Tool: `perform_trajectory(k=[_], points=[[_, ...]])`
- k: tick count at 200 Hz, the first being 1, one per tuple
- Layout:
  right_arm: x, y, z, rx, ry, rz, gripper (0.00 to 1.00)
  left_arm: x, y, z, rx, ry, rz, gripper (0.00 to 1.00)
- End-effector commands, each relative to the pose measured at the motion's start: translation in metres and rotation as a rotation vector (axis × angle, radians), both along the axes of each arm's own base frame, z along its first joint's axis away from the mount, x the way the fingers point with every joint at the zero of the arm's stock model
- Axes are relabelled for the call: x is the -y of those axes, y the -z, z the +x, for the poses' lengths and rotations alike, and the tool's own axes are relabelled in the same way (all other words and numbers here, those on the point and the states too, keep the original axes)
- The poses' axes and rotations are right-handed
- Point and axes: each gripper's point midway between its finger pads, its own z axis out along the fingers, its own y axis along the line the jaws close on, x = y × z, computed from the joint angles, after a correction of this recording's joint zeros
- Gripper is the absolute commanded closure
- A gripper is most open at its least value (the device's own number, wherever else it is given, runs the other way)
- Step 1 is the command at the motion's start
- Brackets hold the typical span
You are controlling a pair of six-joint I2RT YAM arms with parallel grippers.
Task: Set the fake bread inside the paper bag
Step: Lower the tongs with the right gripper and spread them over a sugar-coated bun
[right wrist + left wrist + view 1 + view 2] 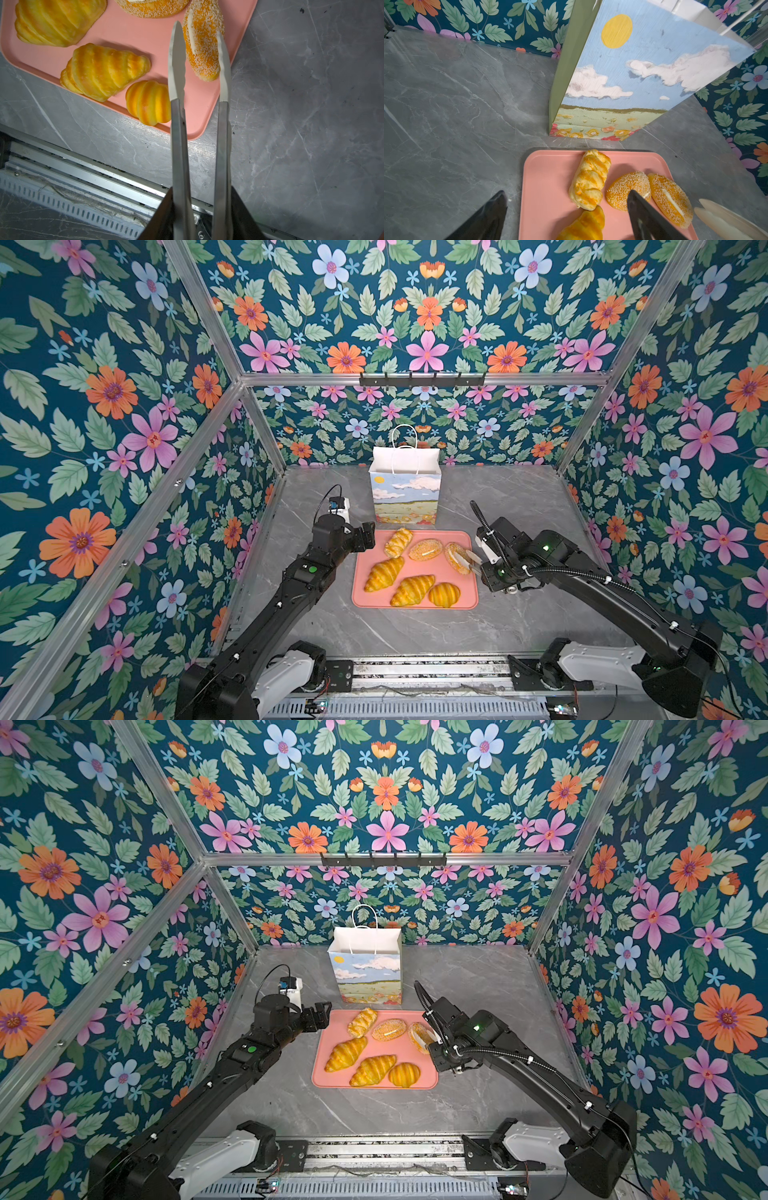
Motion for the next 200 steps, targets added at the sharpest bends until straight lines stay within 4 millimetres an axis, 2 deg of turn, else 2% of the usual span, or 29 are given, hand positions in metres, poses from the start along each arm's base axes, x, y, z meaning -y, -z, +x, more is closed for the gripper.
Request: perform_trajectory(k=[1, 74, 200], points=[[-0.002, -0.001, 0.006, 0.026, 0.01, -0.019, 0.59, 0.002, -0.008, 0.004, 0.032, -0.001, -0.026, 0.09], [-0.006, 0.008, 0.014, 0.028, -0.009, -0.113, 0.54, 0.006, -0.003, 0.005, 0.032, 0.019, -0.039, 0.11], [-0.019, 0.031, 0.025, 0.012, -0.024, -0.161, 0.48, 0.005, -0.003, 0.003, 0.033, 0.03, -0.032, 0.12]])
